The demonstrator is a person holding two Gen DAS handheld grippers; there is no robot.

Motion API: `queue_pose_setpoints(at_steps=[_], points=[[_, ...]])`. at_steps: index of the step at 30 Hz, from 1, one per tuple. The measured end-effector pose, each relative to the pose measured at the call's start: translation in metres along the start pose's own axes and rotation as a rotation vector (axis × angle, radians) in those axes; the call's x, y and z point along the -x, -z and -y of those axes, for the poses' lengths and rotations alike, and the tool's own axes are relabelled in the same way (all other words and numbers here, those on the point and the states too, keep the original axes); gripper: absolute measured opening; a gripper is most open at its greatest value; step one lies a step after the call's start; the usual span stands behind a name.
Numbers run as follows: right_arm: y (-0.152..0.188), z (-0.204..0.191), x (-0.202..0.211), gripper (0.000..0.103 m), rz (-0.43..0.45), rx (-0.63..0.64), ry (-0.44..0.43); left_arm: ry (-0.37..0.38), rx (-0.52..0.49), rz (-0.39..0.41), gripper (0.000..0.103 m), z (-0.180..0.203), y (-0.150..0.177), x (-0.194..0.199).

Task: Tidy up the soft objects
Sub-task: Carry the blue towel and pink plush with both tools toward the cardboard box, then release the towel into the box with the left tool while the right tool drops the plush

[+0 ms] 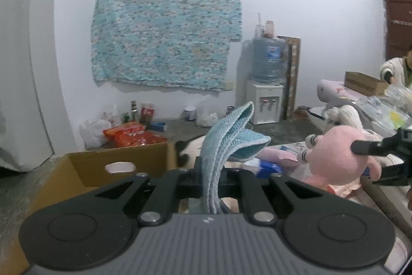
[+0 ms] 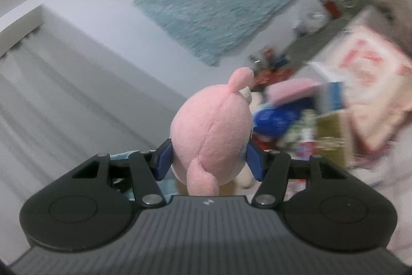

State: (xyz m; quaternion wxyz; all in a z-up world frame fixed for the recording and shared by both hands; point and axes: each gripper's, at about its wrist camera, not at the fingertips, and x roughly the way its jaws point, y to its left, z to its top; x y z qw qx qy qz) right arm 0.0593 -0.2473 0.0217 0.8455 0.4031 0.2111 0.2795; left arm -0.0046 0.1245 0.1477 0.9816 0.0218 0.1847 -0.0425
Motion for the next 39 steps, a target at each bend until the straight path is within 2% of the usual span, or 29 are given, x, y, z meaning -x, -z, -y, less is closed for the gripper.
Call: queue_pose_setpoints(at_steps=[3, 6, 9, 13, 18, 20, 22, 24, 28, 30, 33, 35, 38, 39], points=[[-0.004, -0.029, -0.021, 0.058, -0.050, 0.006, -0.052, -0.044, 0.009, 0.001, 0.009, -0.023, -0.011, 0.008], [-0.007, -0.064, -0.053, 0.058, -0.115, 0.030, -0.105, -0.081, 0.029, -0.031, 0.009, -0.052, -0.023, 0.006], [-0.006, -0.101, -0.100, 0.058, -0.197, 0.070, -0.148, -0.132, 0.032, -0.082, 0.009, -0.082, -0.030, -0.007], [0.010, -0.132, -0.169, 0.059, -0.297, 0.091, -0.151, -0.196, 0.013, -0.159, 0.009, -0.121, -0.032, -0.039], [0.025, -0.148, -0.258, 0.059, -0.400, 0.061, -0.131, -0.302, -0.066, -0.249, 0.009, -0.164, -0.027, -0.097], [0.025, -0.154, -0.286, 0.059, -0.433, 0.088, -0.103, -0.357, -0.142, -0.289, 0.009, -0.173, -0.026, -0.128], [0.021, -0.155, -0.296, 0.059, -0.451, 0.109, -0.089, -0.402, -0.242, -0.324, 0.009, -0.175, -0.020, -0.158], [0.019, -0.151, -0.294, 0.059, -0.448, 0.121, -0.066, -0.380, -0.261, -0.378, 0.013, -0.176, -0.011, -0.189], [0.012, -0.127, -0.292, 0.059, -0.461, 0.075, -0.030, -0.284, -0.175, -0.443, 0.028, -0.175, 0.012, -0.243], [0.011, -0.112, -0.288, 0.059, -0.466, 0.063, -0.009, -0.233, -0.143, -0.464, 0.047, -0.172, 0.023, -0.257], [0.009, -0.100, -0.282, 0.060, -0.465, 0.061, 0.007, -0.186, -0.130, -0.477, 0.066, -0.174, 0.030, -0.257], [0.007, -0.095, -0.280, 0.060, -0.472, 0.048, -0.002, -0.178, -0.122, -0.445, 0.067, -0.181, 0.030, -0.244], [0.006, -0.097, -0.281, 0.060, -0.470, 0.084, 0.005, -0.113, -0.004, -0.429, 0.067, -0.202, 0.023, -0.225], [0.007, -0.099, -0.281, 0.060, -0.472, 0.095, 0.005, -0.111, 0.062, -0.432, 0.066, -0.213, 0.023, -0.221]])
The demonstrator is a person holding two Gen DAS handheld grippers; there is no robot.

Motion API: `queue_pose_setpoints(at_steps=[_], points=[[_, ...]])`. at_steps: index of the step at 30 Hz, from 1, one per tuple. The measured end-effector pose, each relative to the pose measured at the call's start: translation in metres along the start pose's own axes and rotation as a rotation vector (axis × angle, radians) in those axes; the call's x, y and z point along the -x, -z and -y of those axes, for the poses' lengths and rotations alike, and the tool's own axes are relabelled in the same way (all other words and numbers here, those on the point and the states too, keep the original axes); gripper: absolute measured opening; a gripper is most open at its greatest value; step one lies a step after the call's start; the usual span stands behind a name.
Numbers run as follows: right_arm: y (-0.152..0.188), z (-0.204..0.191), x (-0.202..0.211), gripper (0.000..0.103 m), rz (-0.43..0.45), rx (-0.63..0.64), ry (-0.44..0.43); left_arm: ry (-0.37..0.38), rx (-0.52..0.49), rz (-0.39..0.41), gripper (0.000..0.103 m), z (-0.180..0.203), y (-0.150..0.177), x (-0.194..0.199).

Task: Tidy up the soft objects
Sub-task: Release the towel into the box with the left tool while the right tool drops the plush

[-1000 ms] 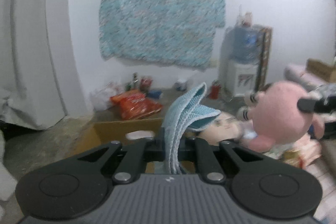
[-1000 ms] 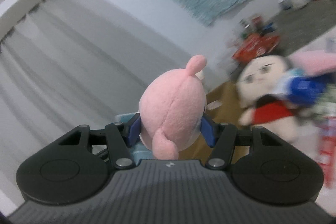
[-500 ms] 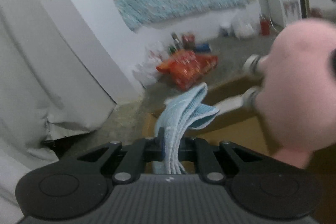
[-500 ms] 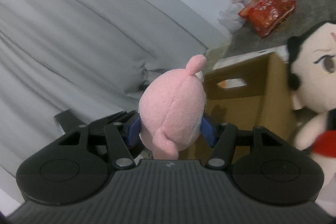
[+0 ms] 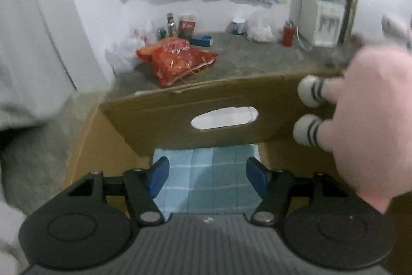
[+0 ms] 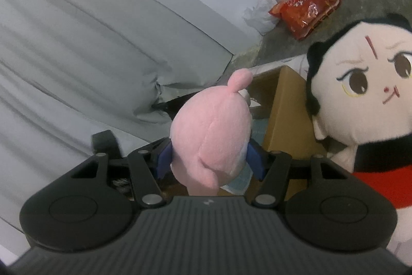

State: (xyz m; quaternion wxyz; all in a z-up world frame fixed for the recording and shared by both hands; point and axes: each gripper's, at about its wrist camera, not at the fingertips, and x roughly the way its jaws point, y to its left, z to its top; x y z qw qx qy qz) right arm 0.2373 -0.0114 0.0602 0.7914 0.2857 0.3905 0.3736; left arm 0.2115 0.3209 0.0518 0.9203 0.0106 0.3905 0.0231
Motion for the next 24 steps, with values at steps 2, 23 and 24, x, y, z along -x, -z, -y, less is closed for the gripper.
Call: queue_pose_setpoints(at_steps=[2, 23, 24], points=[[-0.003, -0.002, -0.007, 0.060, -0.008, 0.009, -0.003, -0.006, 0.082, -0.016, 0.052, -0.016, -0.003, -0.006], [-0.017, 0.000, -0.078, 0.060, -0.059, 0.061, 0.035, -0.310, -0.203, -0.116, 0.004, -0.014, 0.007, -0.098], [-0.016, -0.003, -0.080, 0.060, -0.062, 0.073, 0.045, -0.294, -0.195, -0.094, 0.009, -0.015, 0.006, -0.096]])
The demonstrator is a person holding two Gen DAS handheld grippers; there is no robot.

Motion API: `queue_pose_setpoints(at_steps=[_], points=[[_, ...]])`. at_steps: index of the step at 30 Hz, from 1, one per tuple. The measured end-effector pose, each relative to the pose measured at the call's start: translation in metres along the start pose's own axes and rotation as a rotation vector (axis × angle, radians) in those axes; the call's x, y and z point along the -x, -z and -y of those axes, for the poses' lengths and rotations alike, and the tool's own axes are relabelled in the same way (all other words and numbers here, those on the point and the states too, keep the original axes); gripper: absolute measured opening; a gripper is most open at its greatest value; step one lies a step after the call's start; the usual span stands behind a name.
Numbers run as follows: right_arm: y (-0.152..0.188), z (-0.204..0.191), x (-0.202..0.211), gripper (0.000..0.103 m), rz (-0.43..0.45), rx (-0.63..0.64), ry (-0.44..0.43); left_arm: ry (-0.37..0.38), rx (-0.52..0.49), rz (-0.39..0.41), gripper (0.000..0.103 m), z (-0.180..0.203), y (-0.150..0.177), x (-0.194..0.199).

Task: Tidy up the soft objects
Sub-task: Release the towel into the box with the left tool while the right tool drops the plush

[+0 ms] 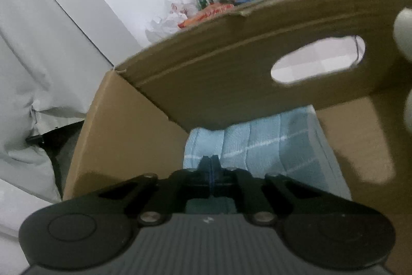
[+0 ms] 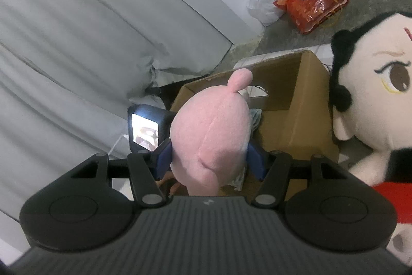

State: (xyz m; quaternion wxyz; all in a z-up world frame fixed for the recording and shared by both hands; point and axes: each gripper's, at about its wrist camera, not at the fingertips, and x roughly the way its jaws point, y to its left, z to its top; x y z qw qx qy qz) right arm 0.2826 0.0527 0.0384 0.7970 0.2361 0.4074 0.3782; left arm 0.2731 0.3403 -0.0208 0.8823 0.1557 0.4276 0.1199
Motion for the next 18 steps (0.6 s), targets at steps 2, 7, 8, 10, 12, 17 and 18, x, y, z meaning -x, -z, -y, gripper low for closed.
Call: queue_pose_setpoints(at_steps=[2, 7, 8, 10, 12, 17, 18], points=[[-0.003, -0.006, -0.009, 0.060, -0.019, 0.029, 0.037, 0.051, 0.054, 0.051, 0.020, -0.008, 0.003, 0.014], [-0.019, -0.033, -0.038, 0.060, -0.090, 0.161, 0.142, 0.085, 0.220, 0.182, 0.028, -0.042, 0.017, 0.069], [-0.022, -0.041, -0.045, 0.060, -0.121, 0.199, 0.166, 0.097, 0.241, 0.201, 0.029, -0.047, 0.021, 0.077], [-0.026, -0.059, -0.059, 0.060, -0.175, 0.262, 0.234, 0.103, 0.271, 0.235, 0.029, -0.053, 0.028, 0.090], [-0.024, -0.081, -0.070, 0.060, -0.193, 0.391, 0.320, 0.103, 0.300, 0.264, 0.029, -0.055, 0.037, 0.100], [-0.005, -0.118, -0.112, 0.061, -0.276, 0.786, 0.633, 0.078, 0.329, 0.321, 0.029, -0.070, 0.042, 0.105], [-0.003, -0.119, -0.121, 0.061, -0.301, 0.821, 0.661, 0.069, 0.343, 0.339, 0.031, -0.073, 0.043, 0.108]])
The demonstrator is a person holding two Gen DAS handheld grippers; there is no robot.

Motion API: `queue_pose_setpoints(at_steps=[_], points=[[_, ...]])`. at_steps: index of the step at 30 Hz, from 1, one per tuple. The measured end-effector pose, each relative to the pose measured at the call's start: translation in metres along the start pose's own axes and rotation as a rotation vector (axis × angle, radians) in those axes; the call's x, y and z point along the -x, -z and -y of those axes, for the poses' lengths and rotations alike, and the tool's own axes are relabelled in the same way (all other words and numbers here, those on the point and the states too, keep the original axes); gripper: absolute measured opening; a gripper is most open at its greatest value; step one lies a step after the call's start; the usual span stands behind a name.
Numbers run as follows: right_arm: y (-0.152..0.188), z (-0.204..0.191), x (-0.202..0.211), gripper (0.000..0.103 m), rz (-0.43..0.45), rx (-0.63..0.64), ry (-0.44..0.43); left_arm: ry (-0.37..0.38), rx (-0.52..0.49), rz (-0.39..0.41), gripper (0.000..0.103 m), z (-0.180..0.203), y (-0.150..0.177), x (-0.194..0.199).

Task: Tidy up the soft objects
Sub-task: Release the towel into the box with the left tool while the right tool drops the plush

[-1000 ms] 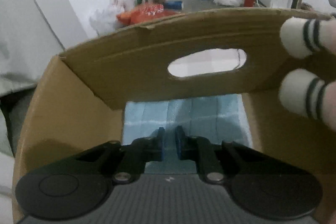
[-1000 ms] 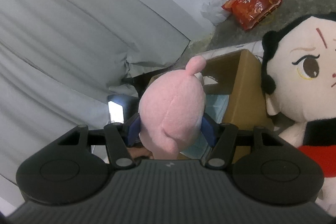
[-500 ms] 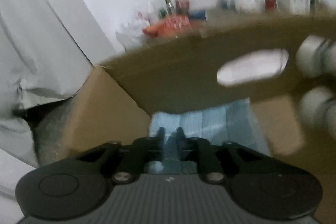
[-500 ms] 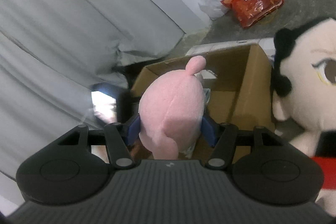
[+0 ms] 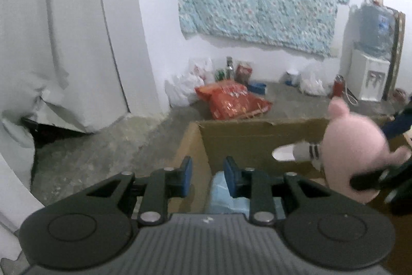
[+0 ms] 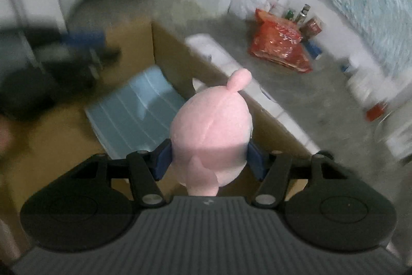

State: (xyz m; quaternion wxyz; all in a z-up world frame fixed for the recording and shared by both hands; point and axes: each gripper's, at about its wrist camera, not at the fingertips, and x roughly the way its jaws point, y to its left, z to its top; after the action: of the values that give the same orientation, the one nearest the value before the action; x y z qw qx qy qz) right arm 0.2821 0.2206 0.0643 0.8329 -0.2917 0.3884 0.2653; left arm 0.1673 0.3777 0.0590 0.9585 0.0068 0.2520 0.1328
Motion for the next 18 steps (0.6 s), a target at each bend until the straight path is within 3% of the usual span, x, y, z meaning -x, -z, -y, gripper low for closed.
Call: queue_pose_setpoints(at_steps=[3, 8, 11, 14, 18], points=[[-0.007, -0.018, -0.014, 0.066, 0.001, 0.013, -0.001, 0.003, 0.058, 0.041, 0.038, -0.014, -0.003, 0.009], [-0.016, -0.024, -0.030, 0.066, -0.025, -0.118, -0.162, -0.012, 0.091, 0.065, 0.041, -0.027, -0.010, 0.012], [-0.020, -0.034, -0.036, 0.065, -0.002, -0.128, -0.109, -0.006, 0.111, 0.068, 0.041, -0.037, -0.011, 0.020], [-0.028, -0.036, -0.044, 0.068, -0.013, -0.205, -0.127, 0.003, 0.151, 0.074, 0.043, -0.049, -0.009, 0.023], [-0.044, -0.034, -0.041, 0.072, 0.027, -0.299, -0.225, -0.002, 0.183, 0.078, 0.045, -0.059, -0.005, 0.026]])
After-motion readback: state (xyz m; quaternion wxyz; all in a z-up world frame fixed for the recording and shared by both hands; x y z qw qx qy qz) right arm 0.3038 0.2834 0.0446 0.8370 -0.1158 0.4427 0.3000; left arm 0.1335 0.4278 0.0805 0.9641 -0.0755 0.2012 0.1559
